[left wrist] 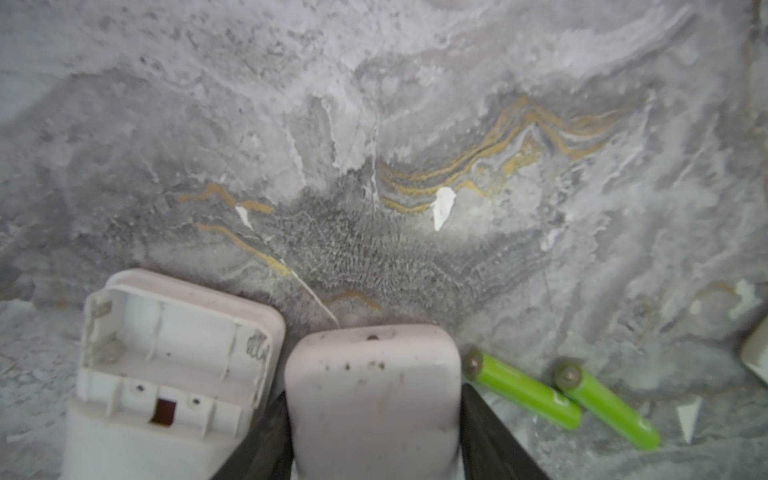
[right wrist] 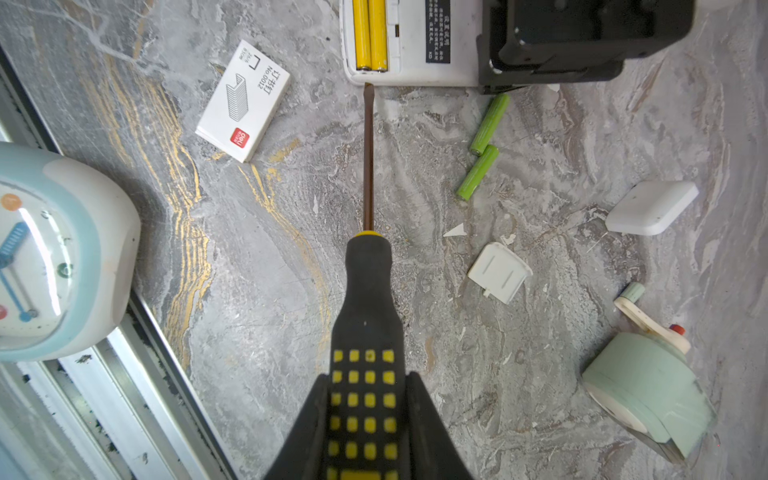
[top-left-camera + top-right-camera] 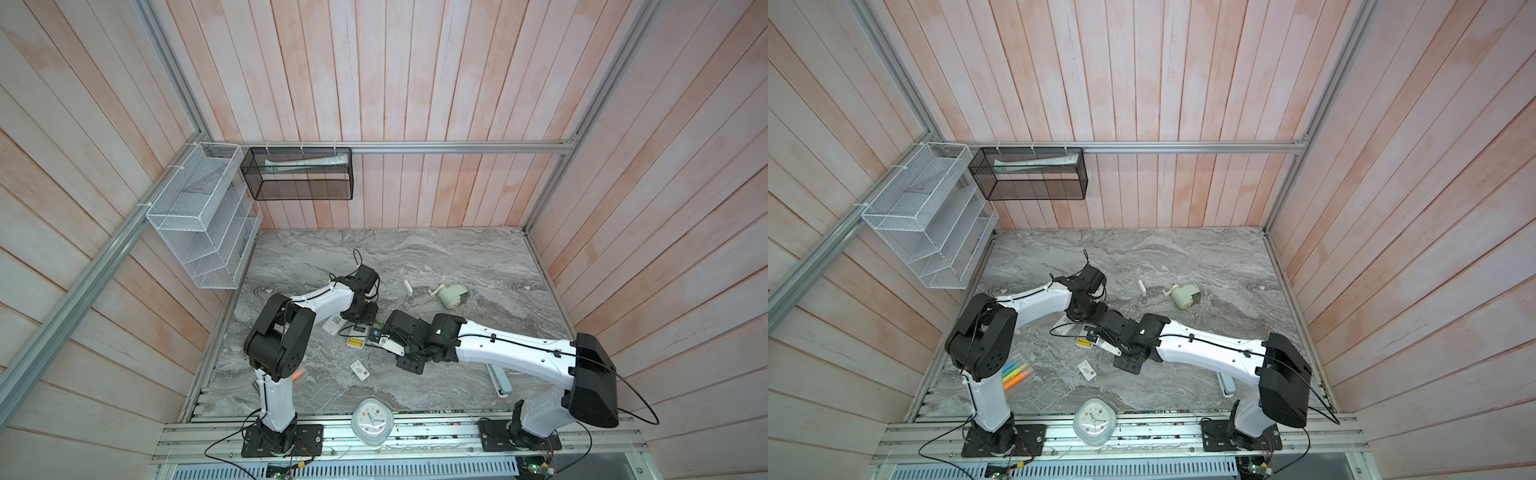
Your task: Unload the batteries from the remote control
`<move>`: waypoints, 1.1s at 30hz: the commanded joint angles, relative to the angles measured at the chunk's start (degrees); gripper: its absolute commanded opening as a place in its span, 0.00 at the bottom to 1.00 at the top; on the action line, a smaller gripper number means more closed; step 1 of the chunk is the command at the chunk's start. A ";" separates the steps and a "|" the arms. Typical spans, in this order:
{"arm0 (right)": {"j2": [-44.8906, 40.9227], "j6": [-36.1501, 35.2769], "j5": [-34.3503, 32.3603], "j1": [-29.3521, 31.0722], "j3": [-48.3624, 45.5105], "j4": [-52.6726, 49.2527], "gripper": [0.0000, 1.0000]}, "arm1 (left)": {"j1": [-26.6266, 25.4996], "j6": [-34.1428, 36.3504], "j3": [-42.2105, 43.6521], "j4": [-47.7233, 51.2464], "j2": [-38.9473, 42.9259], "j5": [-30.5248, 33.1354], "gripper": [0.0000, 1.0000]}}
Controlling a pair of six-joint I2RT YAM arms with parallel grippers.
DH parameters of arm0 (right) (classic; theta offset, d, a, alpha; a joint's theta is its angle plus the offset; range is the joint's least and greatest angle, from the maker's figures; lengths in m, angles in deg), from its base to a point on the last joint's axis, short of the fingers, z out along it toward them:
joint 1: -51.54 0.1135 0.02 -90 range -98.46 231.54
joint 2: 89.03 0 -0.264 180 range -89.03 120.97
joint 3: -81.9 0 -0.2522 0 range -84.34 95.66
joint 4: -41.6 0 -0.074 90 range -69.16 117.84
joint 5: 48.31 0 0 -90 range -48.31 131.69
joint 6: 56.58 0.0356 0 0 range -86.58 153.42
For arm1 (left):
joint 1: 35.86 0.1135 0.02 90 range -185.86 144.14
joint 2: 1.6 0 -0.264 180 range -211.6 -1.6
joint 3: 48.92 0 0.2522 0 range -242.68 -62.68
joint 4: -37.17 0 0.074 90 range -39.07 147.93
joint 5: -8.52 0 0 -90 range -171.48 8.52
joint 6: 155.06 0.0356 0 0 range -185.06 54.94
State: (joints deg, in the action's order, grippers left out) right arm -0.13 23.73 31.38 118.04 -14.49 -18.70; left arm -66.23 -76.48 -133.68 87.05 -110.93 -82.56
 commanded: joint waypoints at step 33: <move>4.22 -2.70 -3.84 0.64 4.28 -1.64 0.00 | 0.09 -0.75 2.16 -0.66 -4.38 -1.38 0.60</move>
State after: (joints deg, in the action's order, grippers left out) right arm 3.61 21.15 28.65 118.24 -12.02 -18.60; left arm -66.23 -76.68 -133.68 86.85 -111.07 -82.52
